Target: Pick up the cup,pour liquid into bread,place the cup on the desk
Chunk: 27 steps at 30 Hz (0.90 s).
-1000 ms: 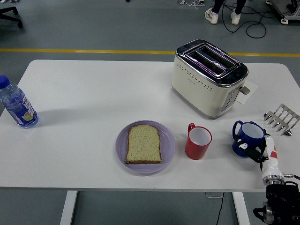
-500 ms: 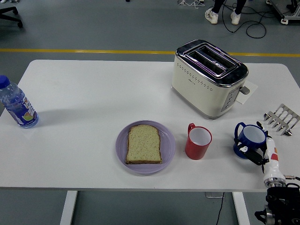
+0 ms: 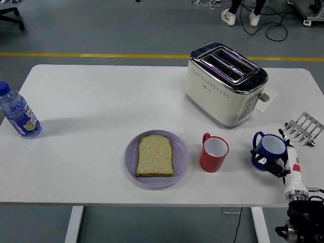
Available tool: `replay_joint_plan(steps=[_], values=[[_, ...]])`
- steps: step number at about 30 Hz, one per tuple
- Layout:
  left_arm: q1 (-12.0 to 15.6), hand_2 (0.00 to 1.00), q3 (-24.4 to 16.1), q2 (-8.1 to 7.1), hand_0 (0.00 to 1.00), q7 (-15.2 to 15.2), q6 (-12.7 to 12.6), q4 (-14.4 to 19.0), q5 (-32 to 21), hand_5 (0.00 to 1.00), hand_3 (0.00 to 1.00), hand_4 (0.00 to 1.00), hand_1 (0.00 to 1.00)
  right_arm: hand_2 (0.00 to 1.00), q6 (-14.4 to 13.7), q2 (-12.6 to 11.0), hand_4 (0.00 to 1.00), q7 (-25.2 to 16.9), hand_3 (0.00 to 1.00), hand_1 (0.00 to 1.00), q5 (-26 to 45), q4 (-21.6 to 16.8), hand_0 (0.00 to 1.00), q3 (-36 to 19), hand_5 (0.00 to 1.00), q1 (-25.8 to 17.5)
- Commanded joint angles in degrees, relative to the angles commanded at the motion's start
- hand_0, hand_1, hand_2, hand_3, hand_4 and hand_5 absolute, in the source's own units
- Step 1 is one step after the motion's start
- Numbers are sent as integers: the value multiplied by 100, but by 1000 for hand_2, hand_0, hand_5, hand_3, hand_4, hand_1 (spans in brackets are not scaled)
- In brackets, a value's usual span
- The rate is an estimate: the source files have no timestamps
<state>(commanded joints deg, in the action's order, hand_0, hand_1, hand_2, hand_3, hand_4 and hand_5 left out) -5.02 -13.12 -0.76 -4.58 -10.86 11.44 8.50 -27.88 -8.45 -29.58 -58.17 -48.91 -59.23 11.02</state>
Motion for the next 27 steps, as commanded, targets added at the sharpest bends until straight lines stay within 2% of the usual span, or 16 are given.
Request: replay_joint_plan(steps=[5, 6, 19, 27], values=[[-8, 652, -6, 1, 633, 2, -2, 0, 3, 863, 503, 240, 640, 909, 59, -2, 944, 39, 998, 722, -36, 1, 763, -13, 2, 5], [-9, 652, -6, 1, 633, 2, -2, 0, 2, 862, 503, 240, 640, 944, 66, -3, 939, 40, 998, 795, -34, 1, 871, -13, 2, 2], [-20, 651, -30, -2, 633, 1, -2, 0, 15, 862, 503, 240, 640, 962, 94, -11, 946, 118, 998, 841, -217, -122, 913, -158, 10, -53], [-22, 651, -31, -4, 633, 1, -1, 0, 39, 862, 503, 240, 640, 963, 83, -50, 952, 164, 998, 845, -357, -442, 920, -260, 23, -172]])
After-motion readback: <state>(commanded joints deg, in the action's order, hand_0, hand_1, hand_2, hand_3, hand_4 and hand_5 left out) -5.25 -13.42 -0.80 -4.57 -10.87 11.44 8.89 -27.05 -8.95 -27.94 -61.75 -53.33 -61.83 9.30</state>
